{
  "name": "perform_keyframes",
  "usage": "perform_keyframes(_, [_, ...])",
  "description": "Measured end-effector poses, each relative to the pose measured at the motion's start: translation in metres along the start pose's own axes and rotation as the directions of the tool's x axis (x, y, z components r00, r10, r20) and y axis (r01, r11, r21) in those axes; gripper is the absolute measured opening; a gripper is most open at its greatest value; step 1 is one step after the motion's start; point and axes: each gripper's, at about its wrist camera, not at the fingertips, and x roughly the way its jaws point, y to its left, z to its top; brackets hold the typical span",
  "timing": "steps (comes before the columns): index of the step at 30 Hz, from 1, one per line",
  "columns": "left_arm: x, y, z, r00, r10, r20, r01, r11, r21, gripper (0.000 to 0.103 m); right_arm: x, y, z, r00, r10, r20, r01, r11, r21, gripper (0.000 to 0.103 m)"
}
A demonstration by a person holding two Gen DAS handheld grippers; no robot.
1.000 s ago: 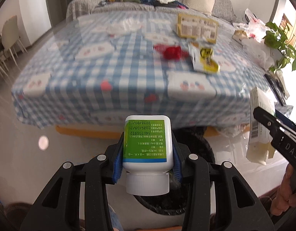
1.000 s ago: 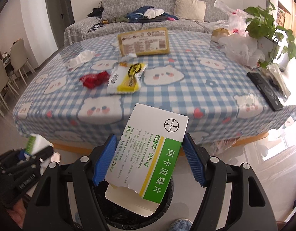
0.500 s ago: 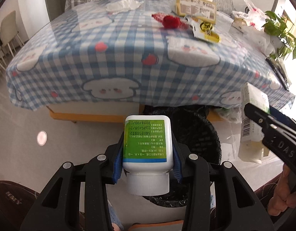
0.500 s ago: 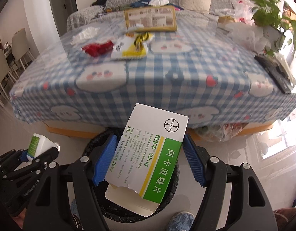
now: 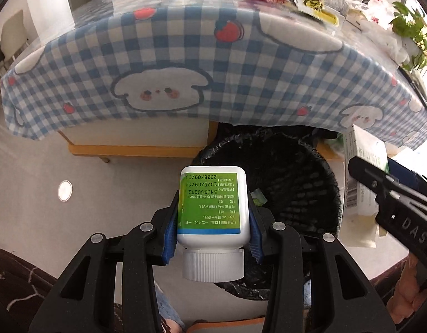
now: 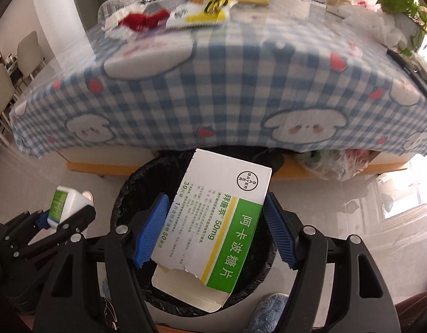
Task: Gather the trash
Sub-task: 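Lift the pill bottle and medicine box and carry both over the black bin, then open the right gripper to drop the medicine box while the left drops the pill bottle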
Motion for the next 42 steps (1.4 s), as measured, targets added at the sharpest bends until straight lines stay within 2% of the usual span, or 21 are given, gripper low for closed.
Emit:
perform_keyframes(11, [0.032,0.017,-0.012,0.998,0.052,-0.044,-0.053,0.998,-0.020,0.040,0.046,0.020,-0.017,0.997,0.023,-0.080,-0.028,0.998,-0.054,0.068])
perform_keyframes(19, [0.032,0.035,-0.014,0.996,0.071,-0.054,-0.074,0.996,-0.051,0.040,0.051,0.044,-0.017,0.994,0.078,-0.076,-0.084,0.993,-0.083,0.069])
perform_keyframes(21, [0.032,0.035,-0.013,0.996,0.072,-0.052,-0.075,0.996,-0.051,0.040,0.052,0.044,-0.016,0.994,0.075,-0.075,-0.081,0.993,-0.082,0.078])
perform_keyframes(23, [0.035,0.031,-0.013,0.996,0.067,-0.059,-0.070,0.997,-0.045,0.040,0.053,0.042,-0.015,0.995,0.073,-0.075,-0.079,0.994,-0.079,0.081])
perform_keyframes(33, [0.053,-0.004,-0.012,0.996,0.046,-0.082,-0.046,0.999,0.002,0.040,0.055,-0.001,-0.018,0.996,-0.003,-0.085,0.000,1.000,-0.031,0.095])
perform_keyframes(37, [0.061,-0.025,-0.011,0.996,0.034,-0.084,-0.031,0.999,0.030,0.040,0.054,-0.031,-0.019,0.993,-0.064,-0.096,0.066,0.998,0.015,0.095])
perform_keyframes(42, [0.068,-0.044,-0.011,0.995,0.017,-0.093,-0.012,0.999,0.053,0.040,0.045,-0.067,-0.022,0.990,-0.102,-0.093,0.110,0.991,0.079,0.095])
